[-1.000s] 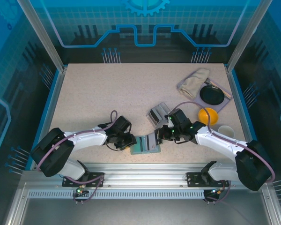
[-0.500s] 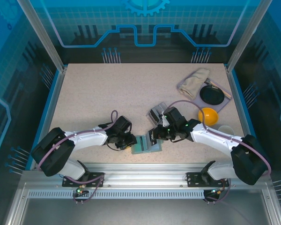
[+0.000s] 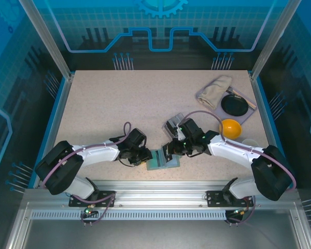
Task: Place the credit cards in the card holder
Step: Flip over the card slot in the card holder, then insert the credit card into the card slot.
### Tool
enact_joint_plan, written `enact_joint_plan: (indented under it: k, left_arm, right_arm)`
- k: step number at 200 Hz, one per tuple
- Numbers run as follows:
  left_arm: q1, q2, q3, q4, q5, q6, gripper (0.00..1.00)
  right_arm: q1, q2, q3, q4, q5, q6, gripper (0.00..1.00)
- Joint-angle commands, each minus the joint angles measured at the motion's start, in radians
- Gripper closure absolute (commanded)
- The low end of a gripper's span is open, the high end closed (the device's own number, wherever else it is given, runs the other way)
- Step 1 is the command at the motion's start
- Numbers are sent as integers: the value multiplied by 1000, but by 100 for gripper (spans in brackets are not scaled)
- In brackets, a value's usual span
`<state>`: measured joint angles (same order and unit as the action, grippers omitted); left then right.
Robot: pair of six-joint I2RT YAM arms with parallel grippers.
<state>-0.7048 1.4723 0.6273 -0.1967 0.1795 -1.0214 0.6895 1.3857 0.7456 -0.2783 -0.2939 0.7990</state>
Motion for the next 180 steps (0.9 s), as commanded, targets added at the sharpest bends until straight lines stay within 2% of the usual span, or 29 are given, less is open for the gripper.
enact_joint_plan:
  k: [1,38,96,129,155,180]
  left_arm:
    - [-17,4,-14,57,-10,-13,68]
    - [-16,-29,-17,29,-37,-14,68]
    - [-17,-99,-47,-4,-94,-25,67]
    - [-17,-128,-64,0,-113,-33,64]
    - [-17,-132,-61,37,-93,-23,53]
    - [-17,-121,-55,66,-64,-7,44]
  right_arm:
    - [15,30,30,7,-48,-19,90]
    - [15,26,40,-25,-9,-21,90]
    - [-9,-82,27,-141,154,-32,89]
    - [-18,-103,12,-87,78,-63,89]
    - [-14,-59,-41,46,2,-10,89]
    - [-11,-23,-73,120,-14,18,90]
